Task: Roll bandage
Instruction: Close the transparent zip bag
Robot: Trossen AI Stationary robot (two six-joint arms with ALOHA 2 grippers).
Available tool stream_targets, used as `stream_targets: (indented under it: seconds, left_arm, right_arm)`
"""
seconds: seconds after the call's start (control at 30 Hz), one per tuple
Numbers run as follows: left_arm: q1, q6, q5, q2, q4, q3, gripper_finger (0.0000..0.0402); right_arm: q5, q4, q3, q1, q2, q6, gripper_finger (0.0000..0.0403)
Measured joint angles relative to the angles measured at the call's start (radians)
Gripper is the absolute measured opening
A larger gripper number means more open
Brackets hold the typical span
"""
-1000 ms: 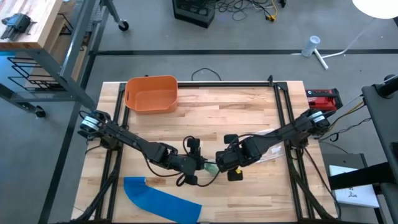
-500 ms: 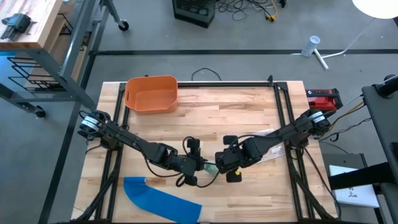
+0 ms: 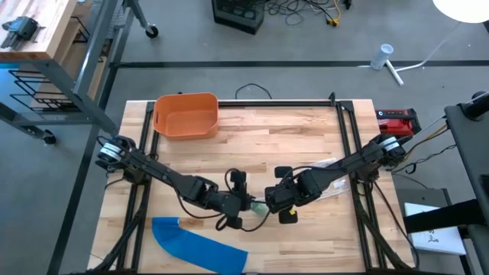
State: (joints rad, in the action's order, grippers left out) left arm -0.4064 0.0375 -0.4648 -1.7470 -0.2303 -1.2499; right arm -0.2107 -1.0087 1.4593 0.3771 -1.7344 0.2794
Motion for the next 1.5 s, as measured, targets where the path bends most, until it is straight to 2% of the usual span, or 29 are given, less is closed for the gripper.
stream_targets:
  seconds: [0.13,0.23,0.43,0.63,0.77,0.9,1.03,1.17,1.3,1.43,1.5]
  left_arm:
    - [-0.001,0.002,-0.019,0.011,-0.003,0.0,0.0005]
    - [-0.006,0.003,-0.058,0.023,-0.024,0.0,0.0023]
    - [-0.013,-0.018,-0.038,0.035,-0.004,0.0,0.0098]
    - [0.003,-0.041,-0.033,-0.001,0.145,0.0,0.0182]
    - [0.014,-0.047,-0.034,-0.022,0.179,0.001,0.0213]
    - [0.02,-0.048,-0.033,-0.029,0.182,0.001,0.0223]
    - [0.026,-0.058,-0.033,-0.029,0.185,0.001,0.0208]
    - [0.028,-0.058,-0.031,-0.029,0.185,0.002,0.017]
    - [0.029,-0.056,-0.009,-0.029,0.184,0.002,0.011]
    - [0.029,-0.035,0.06,-0.029,0.184,0.002,0.003]
    - [0.029,-0.023,0.069,-0.029,0.184,0.002,0.0009]
  right_arm:
    - [0.0,-0.001,0.0,0.0,0.0,0.005,0.0002]
    - [0.001,-0.01,0.005,0.002,0.0,0.014,0.0002]
    - [0.0,-0.055,0.036,0.002,0.0,0.021,0.0001]
    - [0.0,-0.032,0.075,0.002,0.0,0.021,0.0001]
    - [0.0,0.001,0.084,0.003,0.0,0.01,0.0]
    - [0.001,0.016,0.087,0.003,0.001,-0.009,0.0]
    - [0.001,0.027,0.087,0.009,0.001,-0.037,0.0]
    - [0.001,0.034,0.087,0.017,0.001,-0.045,0.0]
    - [0.0,0.049,0.087,0.02,0.001,-0.056,0.0]
    - [0.001,0.054,0.087,0.02,0.001,-0.066,0.0]
    - [0.001,0.058,0.087,0.02,0.001,-0.07,0.0]
